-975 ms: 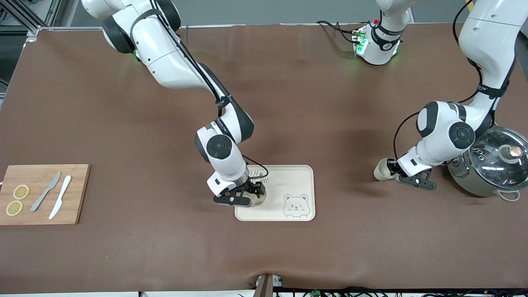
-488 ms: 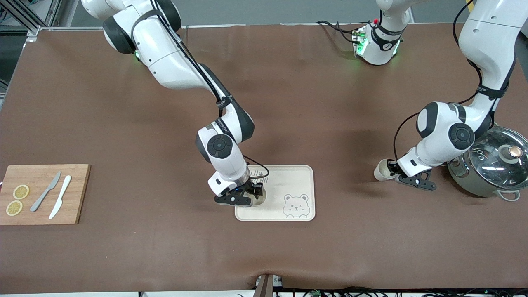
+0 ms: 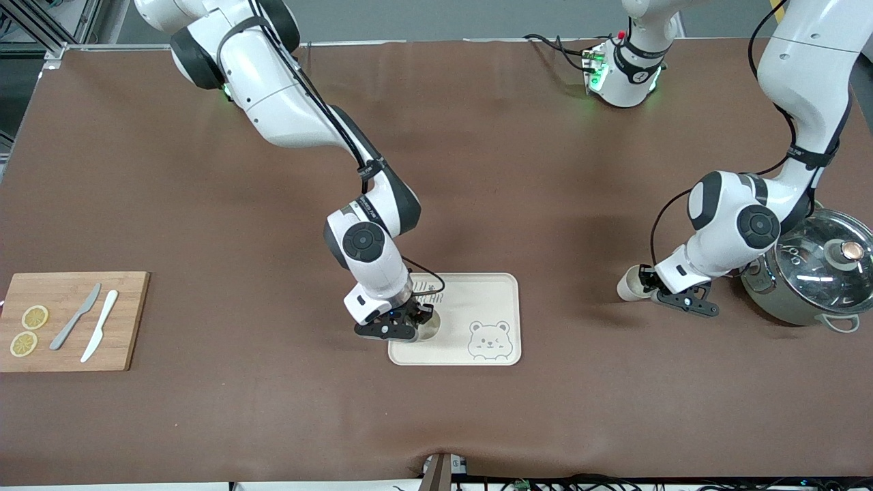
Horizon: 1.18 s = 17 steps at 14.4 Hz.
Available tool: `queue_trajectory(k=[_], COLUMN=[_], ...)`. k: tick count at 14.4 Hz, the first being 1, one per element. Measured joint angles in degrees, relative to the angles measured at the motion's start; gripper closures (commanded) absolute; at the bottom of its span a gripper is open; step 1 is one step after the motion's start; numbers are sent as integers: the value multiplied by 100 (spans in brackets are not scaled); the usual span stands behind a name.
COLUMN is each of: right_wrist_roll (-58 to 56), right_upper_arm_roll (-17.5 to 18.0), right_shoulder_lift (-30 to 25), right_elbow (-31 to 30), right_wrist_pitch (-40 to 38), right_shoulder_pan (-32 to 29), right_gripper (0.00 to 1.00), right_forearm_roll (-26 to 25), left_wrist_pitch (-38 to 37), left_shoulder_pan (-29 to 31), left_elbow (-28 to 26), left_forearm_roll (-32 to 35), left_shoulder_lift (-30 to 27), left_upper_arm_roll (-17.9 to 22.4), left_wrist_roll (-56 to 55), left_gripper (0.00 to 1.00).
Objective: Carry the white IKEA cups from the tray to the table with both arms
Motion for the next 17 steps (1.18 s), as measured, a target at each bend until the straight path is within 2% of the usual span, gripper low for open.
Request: queue_trajectory(k=[3,7,10,13,17], right_wrist_roll=[0,0,25,53,-78], right_upper_arm_roll=[0,-2,-30,-105,-165], right_shoulder_lift=[5,4,-85,-535,-1670], right_elbow=[0,5,119,302,281], right_wrist_pitch=[3,2,-197,-1381,-2936], right_shoulder_pan=[3,3,-1,-77,-534], right_gripper=[100,100,100,100,100], right_forearm_roll=[0,0,19,67,71], left_wrist_pitch=[-219,-1542,-2152,-2222,-2229], left_shoulder_pan=[20,11,-38,-49,-50], left_elbow=[194,785,1282,1704,2200], left_forearm_roll=[137,137,137,117,91], left_shoulder_lift=[-67,-365,-465,-434,-348], left_upper_arm_roll=[-4,-214,-381,-388,-390], left_wrist_roll=[-61,-413,-713,-795,-1027], left_gripper=[0,0,0,0,0])
